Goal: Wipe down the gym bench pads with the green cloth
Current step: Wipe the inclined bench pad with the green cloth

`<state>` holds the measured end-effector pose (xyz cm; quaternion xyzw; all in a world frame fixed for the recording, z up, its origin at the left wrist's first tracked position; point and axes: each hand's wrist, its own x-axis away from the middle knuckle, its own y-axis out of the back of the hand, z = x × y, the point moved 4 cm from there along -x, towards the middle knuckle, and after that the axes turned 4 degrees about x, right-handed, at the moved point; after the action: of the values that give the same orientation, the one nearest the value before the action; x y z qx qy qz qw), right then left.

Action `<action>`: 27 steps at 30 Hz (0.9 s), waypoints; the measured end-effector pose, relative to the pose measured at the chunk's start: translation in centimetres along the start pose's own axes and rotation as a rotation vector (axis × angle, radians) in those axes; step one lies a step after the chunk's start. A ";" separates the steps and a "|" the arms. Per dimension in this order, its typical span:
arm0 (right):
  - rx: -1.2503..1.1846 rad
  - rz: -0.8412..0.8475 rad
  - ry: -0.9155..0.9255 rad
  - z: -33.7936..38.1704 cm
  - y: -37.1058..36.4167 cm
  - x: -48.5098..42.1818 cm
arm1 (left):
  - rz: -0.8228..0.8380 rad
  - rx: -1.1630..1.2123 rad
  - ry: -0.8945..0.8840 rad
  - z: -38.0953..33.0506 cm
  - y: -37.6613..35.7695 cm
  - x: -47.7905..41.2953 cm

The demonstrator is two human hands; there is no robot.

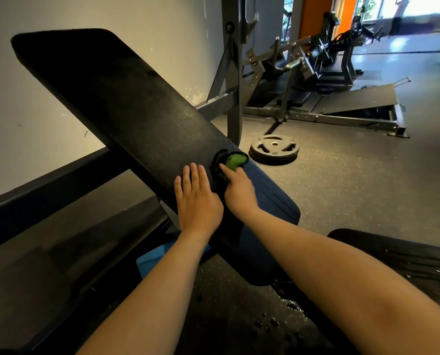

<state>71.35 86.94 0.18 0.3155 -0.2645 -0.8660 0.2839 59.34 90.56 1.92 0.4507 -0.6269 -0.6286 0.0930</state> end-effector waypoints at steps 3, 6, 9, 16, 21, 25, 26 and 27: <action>-0.077 0.034 0.164 1.6 -0.2 1.6 | 0.005 0.005 0.014 0.2 -0.1 0.1; -0.088 0.137 0.341 1.3 0.1 2.1 | -0.038 0.008 0.021 0.3 -0.2 0.1; -0.003 0.118 0.551 0.4 0.1 1.7 | -0.090 -0.001 0.050 0.1 -0.6 -0.4; 0.022 0.105 0.356 -4.9 0.6 -2.6 | -0.028 -0.124 0.121 -0.9 -0.6 0.0; -0.021 0.140 0.173 -10.0 1.8 -5.7 | -0.048 -0.149 0.224 -1.7 -0.6 0.2; -0.144 0.131 -0.017 -11.3 2.4 -6.3 | -0.089 -0.140 0.373 -2.3 -0.8 0.7; -0.160 0.137 -0.050 -11.2 2.3 -6.3 | -0.091 -0.114 0.411 -2.5 -1.0 1.1; -0.173 0.144 -0.068 -11.1 2.1 -6.0 | -0.090 -0.085 0.448 -2.7 -1.4 1.6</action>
<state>83.59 86.33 -3.40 0.2403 -0.2204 -0.8731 0.3625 60.90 87.82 0.51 0.6021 -0.5428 -0.5424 0.2205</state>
